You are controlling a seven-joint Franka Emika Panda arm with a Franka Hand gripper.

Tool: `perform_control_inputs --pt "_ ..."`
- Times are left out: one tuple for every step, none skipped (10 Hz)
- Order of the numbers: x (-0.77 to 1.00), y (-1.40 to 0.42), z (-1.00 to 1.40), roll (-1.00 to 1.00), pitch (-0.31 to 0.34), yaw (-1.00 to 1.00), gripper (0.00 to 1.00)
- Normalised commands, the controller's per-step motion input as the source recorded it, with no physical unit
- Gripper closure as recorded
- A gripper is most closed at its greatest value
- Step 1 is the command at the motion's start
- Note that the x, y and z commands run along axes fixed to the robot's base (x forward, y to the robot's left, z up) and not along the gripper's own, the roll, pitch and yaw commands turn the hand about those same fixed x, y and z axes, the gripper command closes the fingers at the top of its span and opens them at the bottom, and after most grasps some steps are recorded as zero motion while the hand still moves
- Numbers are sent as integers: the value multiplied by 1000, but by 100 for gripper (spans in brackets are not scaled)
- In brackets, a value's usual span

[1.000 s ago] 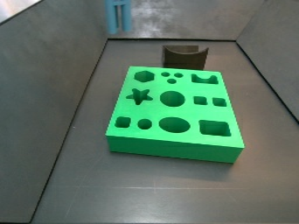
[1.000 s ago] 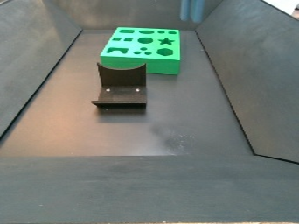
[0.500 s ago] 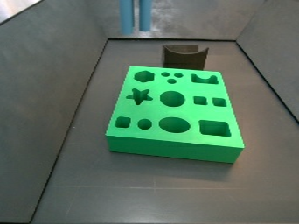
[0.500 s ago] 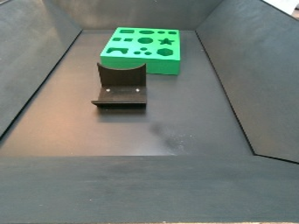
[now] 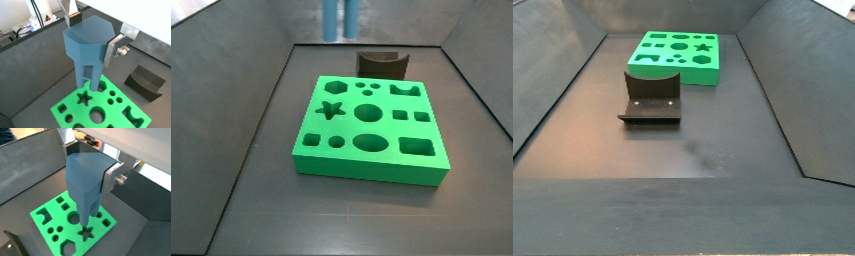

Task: Pick up the 3 prong object. Move up. Move to above the board. Insert the 3 prong object.
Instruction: Insert the 3 prong object.

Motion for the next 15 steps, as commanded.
perform_control_inputs --pt "469 383 -206 -123 0 331 100" --pt "406 389 -211 -130 0 314 100" --pt "306 460 -200 -130 -21 294 100" --pt "91 537 -229 -43 -50 249 100" --pt "0 491 -340 59 -33 257 100" --pt "0 454 -326 96 -14 274 100" --pt "3 320 -266 60 -24 297 100" --pt "0 0 0 6 0 0 100" --pt "0 0 -134 176 0 183 100" --pt "57 0 -100 201 0 323 100" --pt "214 0 -117 143 11 243 100" --pt "317 80 -97 124 53 240 100" --pt "471 63 -146 147 44 183 100" --pt "551 83 -194 167 60 160 100" --pt "583 63 -243 166 60 157 100"
